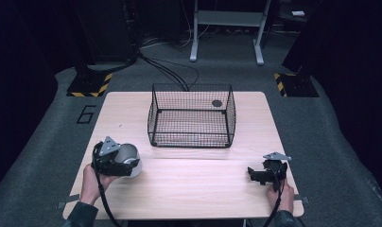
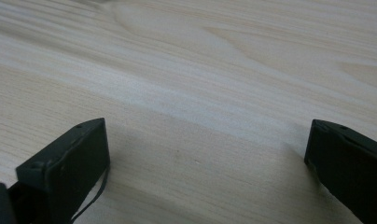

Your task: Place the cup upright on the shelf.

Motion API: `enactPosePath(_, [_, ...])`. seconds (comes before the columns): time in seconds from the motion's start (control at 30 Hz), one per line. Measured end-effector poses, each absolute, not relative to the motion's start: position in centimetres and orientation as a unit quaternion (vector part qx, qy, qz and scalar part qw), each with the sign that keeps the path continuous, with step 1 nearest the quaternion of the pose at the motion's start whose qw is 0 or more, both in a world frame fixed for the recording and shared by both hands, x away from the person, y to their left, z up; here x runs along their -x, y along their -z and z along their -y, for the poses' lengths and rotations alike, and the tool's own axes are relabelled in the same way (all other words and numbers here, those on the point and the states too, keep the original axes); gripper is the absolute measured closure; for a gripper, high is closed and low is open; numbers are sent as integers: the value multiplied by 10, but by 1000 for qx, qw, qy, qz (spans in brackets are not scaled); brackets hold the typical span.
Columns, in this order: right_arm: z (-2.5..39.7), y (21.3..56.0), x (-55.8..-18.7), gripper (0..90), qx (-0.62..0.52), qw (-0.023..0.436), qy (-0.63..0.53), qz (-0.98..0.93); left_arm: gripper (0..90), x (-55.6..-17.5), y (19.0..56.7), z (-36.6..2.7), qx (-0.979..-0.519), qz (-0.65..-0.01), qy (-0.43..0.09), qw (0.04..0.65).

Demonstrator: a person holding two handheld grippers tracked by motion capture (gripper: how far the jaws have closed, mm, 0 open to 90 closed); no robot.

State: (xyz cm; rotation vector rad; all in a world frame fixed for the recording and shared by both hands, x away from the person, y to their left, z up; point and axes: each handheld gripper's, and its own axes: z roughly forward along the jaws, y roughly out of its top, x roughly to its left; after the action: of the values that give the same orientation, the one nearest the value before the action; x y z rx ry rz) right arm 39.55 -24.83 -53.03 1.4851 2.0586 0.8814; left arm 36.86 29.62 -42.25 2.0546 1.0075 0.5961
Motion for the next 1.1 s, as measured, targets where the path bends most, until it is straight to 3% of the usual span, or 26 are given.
enactPosePath(1.1, [248, 530, -395, 0, -538, 225, -319, -747, 64, -386, 412, -236, -836, -332, -200, 389])
